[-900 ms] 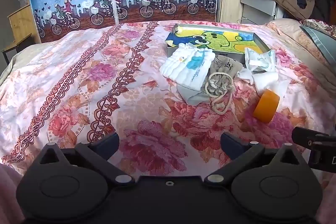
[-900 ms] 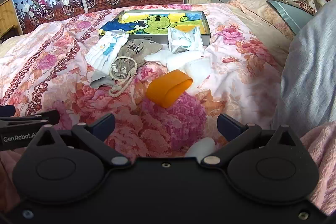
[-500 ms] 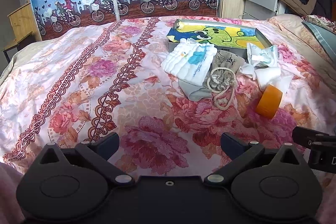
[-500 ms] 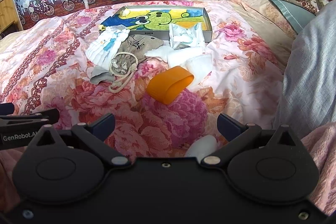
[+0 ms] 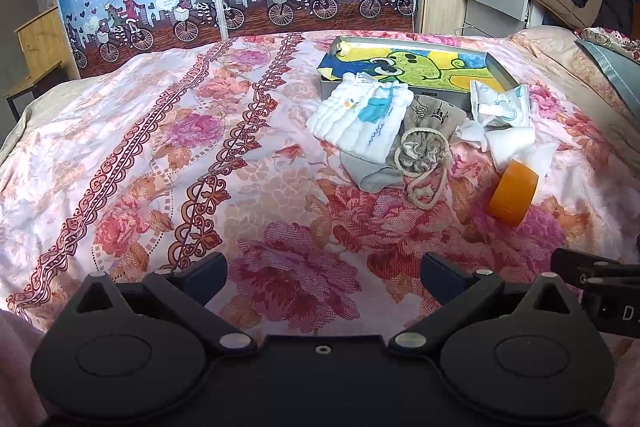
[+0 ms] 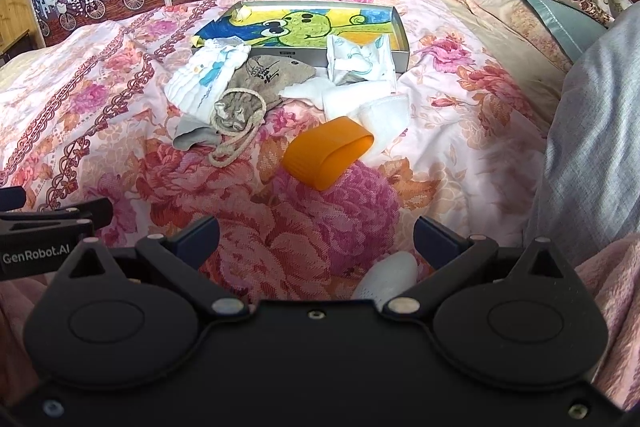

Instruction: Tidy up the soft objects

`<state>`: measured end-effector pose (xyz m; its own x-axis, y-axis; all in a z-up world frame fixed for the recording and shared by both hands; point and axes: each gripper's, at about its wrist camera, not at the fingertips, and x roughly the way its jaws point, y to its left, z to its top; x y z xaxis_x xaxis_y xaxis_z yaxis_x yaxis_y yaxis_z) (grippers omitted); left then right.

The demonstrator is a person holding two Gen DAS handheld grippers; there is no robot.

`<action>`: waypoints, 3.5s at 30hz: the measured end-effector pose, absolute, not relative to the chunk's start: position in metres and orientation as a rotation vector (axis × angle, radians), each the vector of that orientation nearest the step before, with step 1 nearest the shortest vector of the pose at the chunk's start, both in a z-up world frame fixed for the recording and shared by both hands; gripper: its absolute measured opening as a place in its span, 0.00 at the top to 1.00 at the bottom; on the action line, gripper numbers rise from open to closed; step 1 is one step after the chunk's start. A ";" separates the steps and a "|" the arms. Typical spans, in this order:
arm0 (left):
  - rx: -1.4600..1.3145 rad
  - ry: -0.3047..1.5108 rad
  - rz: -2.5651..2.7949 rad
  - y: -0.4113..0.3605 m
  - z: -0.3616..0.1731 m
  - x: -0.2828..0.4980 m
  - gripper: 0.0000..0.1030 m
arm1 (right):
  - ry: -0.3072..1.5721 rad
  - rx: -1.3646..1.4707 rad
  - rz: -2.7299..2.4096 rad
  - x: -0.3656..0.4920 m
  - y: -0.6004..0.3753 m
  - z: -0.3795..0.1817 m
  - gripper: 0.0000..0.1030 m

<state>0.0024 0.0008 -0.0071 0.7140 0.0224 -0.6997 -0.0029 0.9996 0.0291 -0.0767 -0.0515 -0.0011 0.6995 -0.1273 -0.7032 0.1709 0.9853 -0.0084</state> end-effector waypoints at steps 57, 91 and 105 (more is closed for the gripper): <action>0.035 0.780 0.019 -0.001 -0.007 0.003 0.01 | 0.793 0.027 -0.160 -0.074 -0.046 -0.004 0.00; 0.030 0.782 0.026 0.003 -0.006 0.001 0.01 | 0.793 0.034 -0.175 -0.075 -0.049 -0.006 0.00; 0.031 0.783 0.025 0.003 -0.006 0.001 0.01 | 0.794 0.034 -0.175 -0.075 -0.049 -0.006 0.00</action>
<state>0.0013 0.0027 -0.0064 0.7087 0.0341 -0.7047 -0.0114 0.9993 0.0370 -0.0750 -0.0492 -0.0061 0.6875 -0.1437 -0.7118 0.1693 0.9849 -0.0353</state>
